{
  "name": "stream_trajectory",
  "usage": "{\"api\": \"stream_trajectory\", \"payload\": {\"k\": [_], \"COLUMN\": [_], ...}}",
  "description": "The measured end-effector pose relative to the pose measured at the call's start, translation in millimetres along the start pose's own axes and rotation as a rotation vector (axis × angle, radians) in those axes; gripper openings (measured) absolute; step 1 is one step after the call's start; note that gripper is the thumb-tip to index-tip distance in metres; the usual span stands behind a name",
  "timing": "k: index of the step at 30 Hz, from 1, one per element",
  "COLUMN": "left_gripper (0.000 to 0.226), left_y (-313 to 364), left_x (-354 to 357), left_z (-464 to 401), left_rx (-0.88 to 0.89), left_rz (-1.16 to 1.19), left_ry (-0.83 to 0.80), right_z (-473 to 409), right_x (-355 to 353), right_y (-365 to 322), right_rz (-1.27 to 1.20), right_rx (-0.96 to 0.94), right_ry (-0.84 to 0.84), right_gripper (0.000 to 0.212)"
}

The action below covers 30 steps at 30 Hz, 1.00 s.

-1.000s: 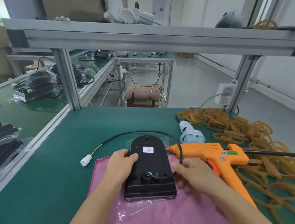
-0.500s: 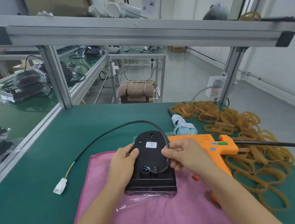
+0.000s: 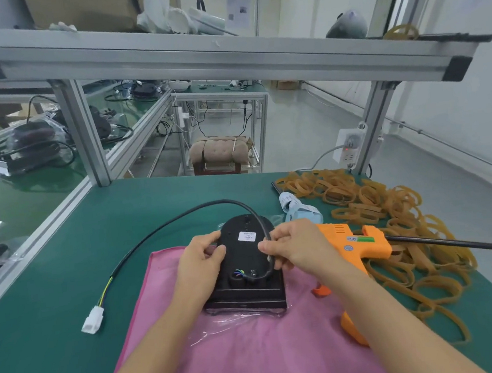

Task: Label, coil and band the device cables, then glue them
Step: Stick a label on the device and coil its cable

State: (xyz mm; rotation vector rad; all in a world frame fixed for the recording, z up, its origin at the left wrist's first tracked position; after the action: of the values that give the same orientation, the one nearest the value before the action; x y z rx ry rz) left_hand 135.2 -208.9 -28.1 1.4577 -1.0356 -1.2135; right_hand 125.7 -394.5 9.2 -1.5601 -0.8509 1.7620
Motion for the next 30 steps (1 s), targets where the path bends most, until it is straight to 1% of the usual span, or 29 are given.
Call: {"api": "stream_trajectory", "payload": {"k": [2,6,8,9,12,15,16,18,19,20,21,23,25,26,28,29,30], "left_gripper": [0.034,0.037,0.037,0.036,0.039,0.047,0.058,0.082,0.089,0.090,0.087,0.074,0.071,0.072,0.074,0.075,0.075], "left_y": [2.1,5.1,12.3,15.5,19.7,13.0,13.1,16.1,18.2,19.6,19.3,19.6,18.1,17.2,18.0,20.1,22.9], "left_x": [3.3,5.3,-1.3,-5.5,-16.7,-11.8,-9.0,-4.0,-1.7,0.9,2.6,4.1,4.0,4.1,6.0,8.6,11.6], "left_z": [2.9,9.7,10.2,9.5,16.6,33.4,37.7,43.0,44.8,45.5,45.6,46.5,46.5,45.7,43.4,42.4,41.4], "left_rx": [-0.006,-0.177,-0.197,-0.188,-0.159,-0.183,-0.159,-0.061,-0.003,0.045,0.070,0.080,0.040,0.006,-0.050,-0.068,-0.080], "left_rz": [0.052,0.495,0.656,0.690,0.599,0.527,0.436,0.086,-0.065,-0.154,-0.174,-0.144,-0.124,-0.124,-0.177,-0.218,-0.248], "left_ry": [-0.022,-0.068,-0.065,-0.061,-0.026,-0.105,-0.139,-0.180,-0.182,-0.181,-0.187,-0.214,-0.223,-0.213,-0.182,-0.172,-0.160], "right_z": [0.2,2.4,5.2,7.0,10.6,8.9,7.2,3.3,1.6,-0.1,-1.6,-4.2,-5.9,-6.4,-7.6,-7.4,-6.5], "right_x": [0.4,8.3,14.3,16.6,21.3,26.2,27.9,28.6,28.2,27.8,28.1,31.6,36.6,38.1,35.9,33.8,31.3], "right_y": [2.3,4.4,10.0,12.2,11.9,3.3,-0.9,-9.0,-11.7,-13.3,-14.4,-13.8,-11.1,-9.5,-7.4,-6.2,-3.3], "right_rz": [-0.021,-0.290,-0.404,-0.445,-0.481,-0.365,-0.308,-0.226,-0.209,-0.206,-0.214,-0.231,-0.187,-0.133,0.078,0.188,0.248], "right_rx": [-0.001,-0.011,0.008,0.016,-0.003,-0.017,-0.031,-0.057,-0.060,-0.059,-0.054,-0.038,-0.030,-0.037,-0.076,-0.084,-0.067], "right_ry": [-0.008,0.020,0.029,0.034,0.037,0.000,-0.022,-0.048,-0.052,-0.056,-0.063,-0.080,-0.070,-0.043,0.065,0.129,0.181], "right_gripper": [0.010,0.007,0.005,0.005,0.006,0.005,0.005,0.005,0.005,0.006,0.007,0.010,0.013,0.013,0.011,0.012,0.018]}}
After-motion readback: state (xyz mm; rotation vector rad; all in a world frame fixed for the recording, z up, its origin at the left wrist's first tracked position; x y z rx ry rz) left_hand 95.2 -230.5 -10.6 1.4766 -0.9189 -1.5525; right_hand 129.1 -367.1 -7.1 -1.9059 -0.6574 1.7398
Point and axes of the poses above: each hand's wrist, its own z-axis away from the middle knuckle, its own x-axis out of the palm, y = z × x, the point moved 7 cm from there along -z, towards the middle knuckle, and after that the axes turned 9 degrees about z, right-handed, at the moved point
